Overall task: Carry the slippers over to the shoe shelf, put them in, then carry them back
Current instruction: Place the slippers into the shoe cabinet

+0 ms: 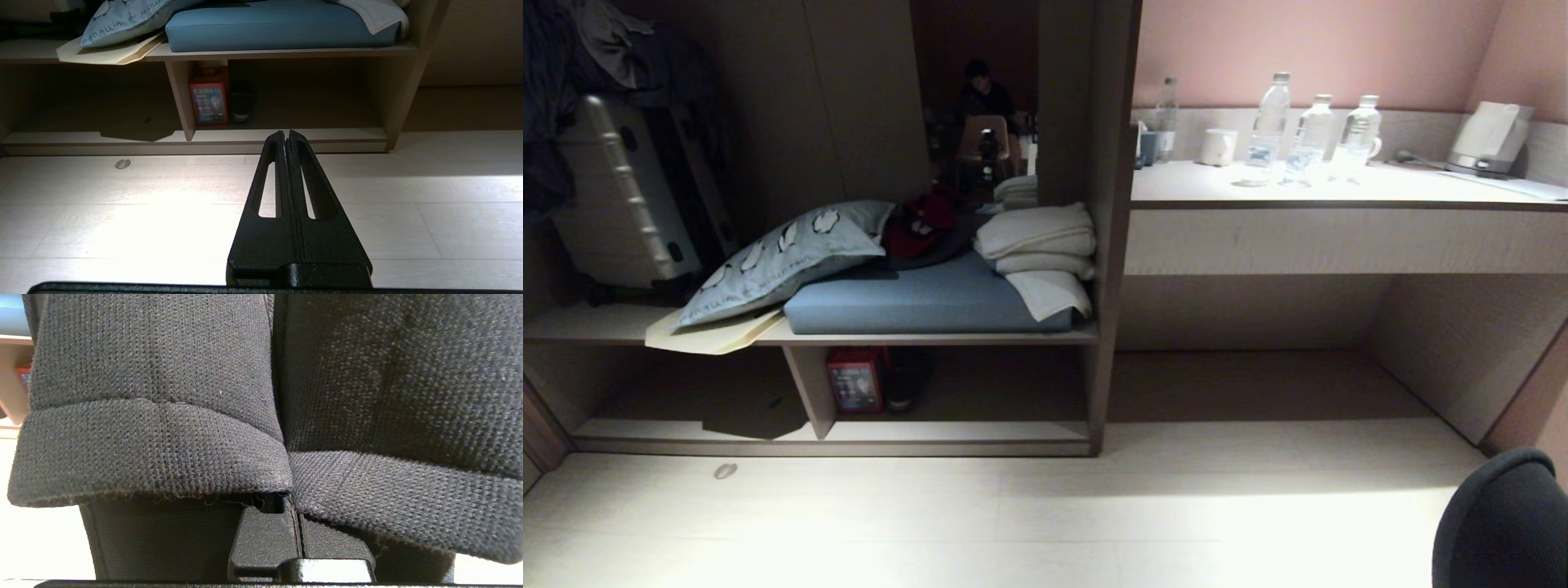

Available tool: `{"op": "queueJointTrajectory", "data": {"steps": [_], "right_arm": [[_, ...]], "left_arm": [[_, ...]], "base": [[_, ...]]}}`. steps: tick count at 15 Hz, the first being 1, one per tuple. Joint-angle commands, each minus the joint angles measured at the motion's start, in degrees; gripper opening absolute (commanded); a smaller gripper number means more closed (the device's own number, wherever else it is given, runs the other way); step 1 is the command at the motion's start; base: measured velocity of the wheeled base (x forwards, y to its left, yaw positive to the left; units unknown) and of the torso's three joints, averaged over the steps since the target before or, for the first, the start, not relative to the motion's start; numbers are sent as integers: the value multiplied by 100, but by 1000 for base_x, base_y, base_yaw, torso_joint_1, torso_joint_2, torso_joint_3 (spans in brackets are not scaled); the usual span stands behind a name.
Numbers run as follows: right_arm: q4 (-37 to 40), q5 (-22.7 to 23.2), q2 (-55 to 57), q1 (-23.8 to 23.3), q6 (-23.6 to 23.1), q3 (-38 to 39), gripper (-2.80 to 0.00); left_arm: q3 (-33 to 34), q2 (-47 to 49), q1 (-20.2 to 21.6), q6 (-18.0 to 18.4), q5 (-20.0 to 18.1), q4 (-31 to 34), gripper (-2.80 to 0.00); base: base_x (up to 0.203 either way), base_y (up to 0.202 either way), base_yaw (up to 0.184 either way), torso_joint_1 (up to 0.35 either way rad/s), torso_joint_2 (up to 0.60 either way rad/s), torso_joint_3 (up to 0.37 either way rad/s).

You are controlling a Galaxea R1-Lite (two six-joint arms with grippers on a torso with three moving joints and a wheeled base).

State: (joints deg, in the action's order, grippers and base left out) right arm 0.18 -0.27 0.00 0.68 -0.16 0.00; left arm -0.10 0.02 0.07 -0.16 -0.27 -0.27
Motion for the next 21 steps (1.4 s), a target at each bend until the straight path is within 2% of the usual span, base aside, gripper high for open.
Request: {"op": "queueJointTrajectory", "data": {"steps": [1,21], "right_arm": [[-1,0,0,2,-2,9,-280],[-1,0,0,2,-2,9,-280]], "left_arm": [[1,-2,1,-2,0,-8,-280],[1,-2,1,-11,0,0,-280]], "base": [[0,192,-4,2,7,-1],[0,195,-2,3,0,1]]}}
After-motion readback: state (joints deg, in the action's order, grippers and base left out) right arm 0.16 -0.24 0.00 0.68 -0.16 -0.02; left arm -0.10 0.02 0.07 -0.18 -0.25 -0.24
